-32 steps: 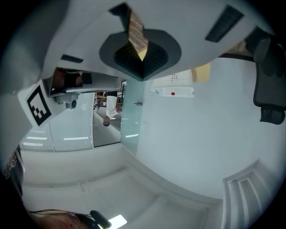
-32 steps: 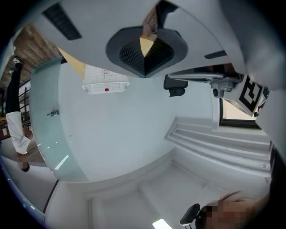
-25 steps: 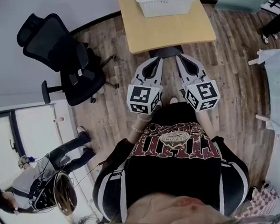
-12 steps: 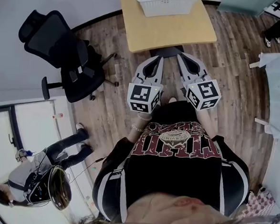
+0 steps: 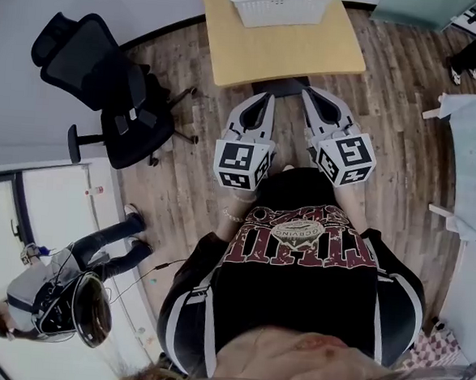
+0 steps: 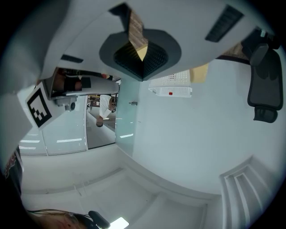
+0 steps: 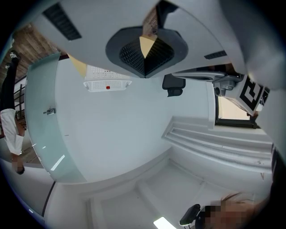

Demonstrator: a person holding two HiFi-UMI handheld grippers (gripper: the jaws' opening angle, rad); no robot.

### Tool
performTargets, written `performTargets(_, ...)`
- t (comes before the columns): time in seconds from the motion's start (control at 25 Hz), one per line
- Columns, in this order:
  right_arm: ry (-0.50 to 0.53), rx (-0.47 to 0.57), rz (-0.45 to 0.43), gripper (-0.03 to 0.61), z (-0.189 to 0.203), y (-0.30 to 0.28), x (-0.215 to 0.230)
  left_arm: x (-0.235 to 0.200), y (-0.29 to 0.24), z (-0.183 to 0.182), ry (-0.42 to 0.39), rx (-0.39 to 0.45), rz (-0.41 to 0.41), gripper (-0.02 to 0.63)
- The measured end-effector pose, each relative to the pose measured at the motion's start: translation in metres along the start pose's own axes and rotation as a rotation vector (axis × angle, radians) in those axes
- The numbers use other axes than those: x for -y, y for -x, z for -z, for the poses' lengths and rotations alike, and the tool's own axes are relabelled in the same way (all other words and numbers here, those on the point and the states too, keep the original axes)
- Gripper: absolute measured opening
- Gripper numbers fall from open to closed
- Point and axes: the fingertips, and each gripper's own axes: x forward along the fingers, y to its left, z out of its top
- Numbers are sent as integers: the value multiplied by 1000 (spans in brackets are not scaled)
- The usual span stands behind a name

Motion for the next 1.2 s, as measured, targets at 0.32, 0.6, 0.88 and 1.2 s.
performTargets(0.32,-8,10,2,17,-1,-8,6,-11,-5,0,1,-3,-20,48)
performTargets(0.6,-38,32,43,17,-8,-30,18,-28,-26,-10,-14,-8,10,48)
performTargets(0.88,-50,21,84,17,-12,-72,29,-60,-60,-20,-24,-22,69,48)
performTargets(1.2,-62,23,141,17,-16,-125,37,-102,-95,-29,-21,-35,150,48)
